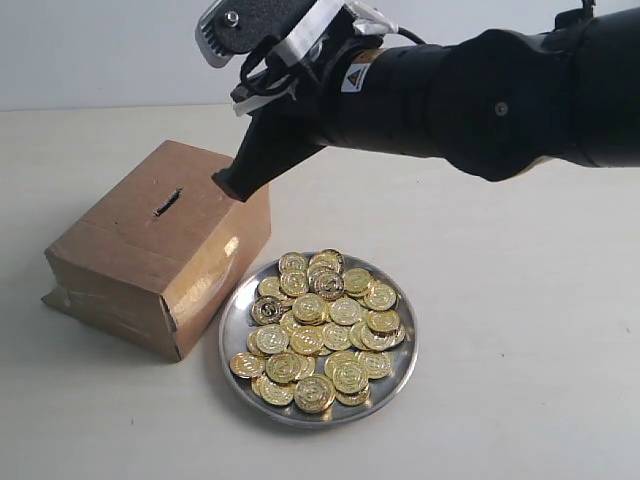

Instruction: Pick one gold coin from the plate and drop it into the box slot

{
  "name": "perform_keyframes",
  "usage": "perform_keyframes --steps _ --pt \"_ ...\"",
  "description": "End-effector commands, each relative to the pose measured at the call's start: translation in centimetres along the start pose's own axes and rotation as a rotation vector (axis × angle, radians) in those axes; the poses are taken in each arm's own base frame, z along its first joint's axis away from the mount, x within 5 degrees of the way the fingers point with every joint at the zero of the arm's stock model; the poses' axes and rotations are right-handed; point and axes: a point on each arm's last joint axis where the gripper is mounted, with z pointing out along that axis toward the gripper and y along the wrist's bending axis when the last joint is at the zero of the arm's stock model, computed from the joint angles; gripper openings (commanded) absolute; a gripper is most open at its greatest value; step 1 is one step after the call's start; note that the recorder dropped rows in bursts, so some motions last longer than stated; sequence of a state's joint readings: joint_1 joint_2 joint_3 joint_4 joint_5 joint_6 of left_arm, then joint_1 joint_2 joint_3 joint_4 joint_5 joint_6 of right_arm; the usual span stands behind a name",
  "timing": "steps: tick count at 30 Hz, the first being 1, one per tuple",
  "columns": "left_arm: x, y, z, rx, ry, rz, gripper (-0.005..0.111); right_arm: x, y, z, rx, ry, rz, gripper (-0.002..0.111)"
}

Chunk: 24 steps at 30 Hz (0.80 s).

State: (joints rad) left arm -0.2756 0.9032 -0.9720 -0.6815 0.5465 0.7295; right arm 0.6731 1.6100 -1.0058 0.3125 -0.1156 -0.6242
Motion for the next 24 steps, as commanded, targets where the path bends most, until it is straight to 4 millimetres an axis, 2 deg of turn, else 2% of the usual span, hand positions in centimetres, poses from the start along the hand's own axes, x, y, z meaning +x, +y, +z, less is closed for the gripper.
perform_keyframes --steps 1,8,17,21,22,24 --pt "-0.6 0.2 -1.5 -0.042 -0.052 -0.005 0.0 -1.1 -0.3 -1.1 0.016 -0.045 0.002 0.0" --pt "-1.0 0.8 -3.6 -0.128 -0.103 0.0 0.0 -3.3 -1.2 -3.9 0.044 -0.133 0.006 0.0" --pt "-1.4 0.4 -6.0 -0.181 -0.166 0.019 0.0 -6.6 -2.5 -9.3 0.098 -0.293 0.013 0.0" --pt "-1.6 0.1 -6.8 -0.19 -0.19 0.029 0.0 -7.5 -4.1 -12.2 0.16 -0.357 0.024 0.0" --pt "-1.6 -0.1 -7.2 -0.199 -0.202 0.034 0.0 -7.7 -5.6 -14.0 0.22 -0.385 0.034 0.0" --pt "-1.7 -0.2 -7.7 -0.213 -0.217 0.038 0.0 -7.7 -7.1 -15.7 0.29 -0.408 0.044 0.0"
